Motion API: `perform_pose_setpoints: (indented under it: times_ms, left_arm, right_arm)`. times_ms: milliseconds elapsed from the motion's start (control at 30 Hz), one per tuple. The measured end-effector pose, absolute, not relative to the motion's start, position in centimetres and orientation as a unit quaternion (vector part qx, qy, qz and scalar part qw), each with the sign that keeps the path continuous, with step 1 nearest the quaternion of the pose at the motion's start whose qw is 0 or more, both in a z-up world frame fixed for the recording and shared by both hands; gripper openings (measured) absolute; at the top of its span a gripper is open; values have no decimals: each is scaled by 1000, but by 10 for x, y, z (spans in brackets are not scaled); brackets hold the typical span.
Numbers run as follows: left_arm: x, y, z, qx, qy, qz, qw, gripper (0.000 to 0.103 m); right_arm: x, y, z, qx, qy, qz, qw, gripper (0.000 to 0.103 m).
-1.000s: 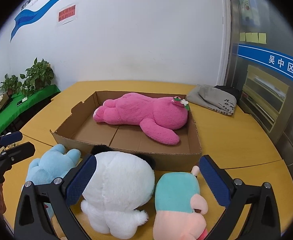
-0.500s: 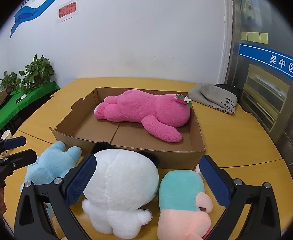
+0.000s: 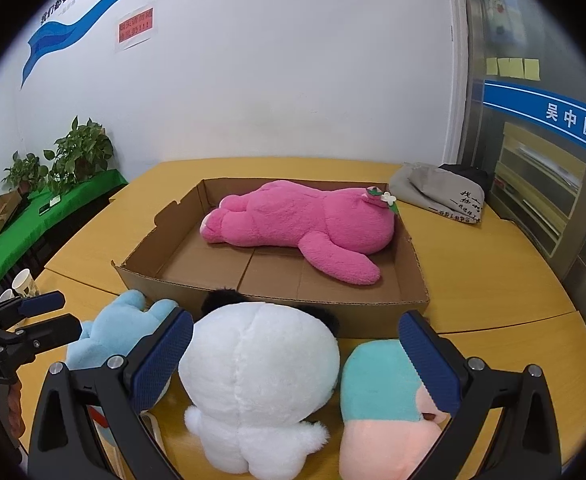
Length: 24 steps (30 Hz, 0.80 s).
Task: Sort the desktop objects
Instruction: 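Withdraw both tools and move toward the light blue bear, then grasp the light blue bear with the left gripper and lift it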
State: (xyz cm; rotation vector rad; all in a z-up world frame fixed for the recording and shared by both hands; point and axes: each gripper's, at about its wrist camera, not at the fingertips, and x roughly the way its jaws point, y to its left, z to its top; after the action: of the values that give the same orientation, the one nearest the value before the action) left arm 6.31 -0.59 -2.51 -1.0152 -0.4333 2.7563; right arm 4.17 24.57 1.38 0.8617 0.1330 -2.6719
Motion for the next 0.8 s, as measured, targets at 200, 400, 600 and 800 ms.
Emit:
perform_pose_setpoints:
  times_ms: [200, 400, 600, 800]
  left_arm:
    - [65, -18, -28, -342, -153, 923, 82, 103]
    - [66, -31, -34, -345, -161, 921, 85, 103]
    - [69, -56, -45, -350, -177, 915, 96, 103]
    - [69, -95, -74, -382, -184, 900, 96, 103]
  right_arm:
    - [41, 237, 10, 309, 46, -935, 168, 103]
    - [44, 234, 8, 310, 31, -931, 191, 103]
    - [52, 232, 1, 318, -18, -914, 252, 103]
    - [70, 182, -28, 357, 16, -881, 310, 102]
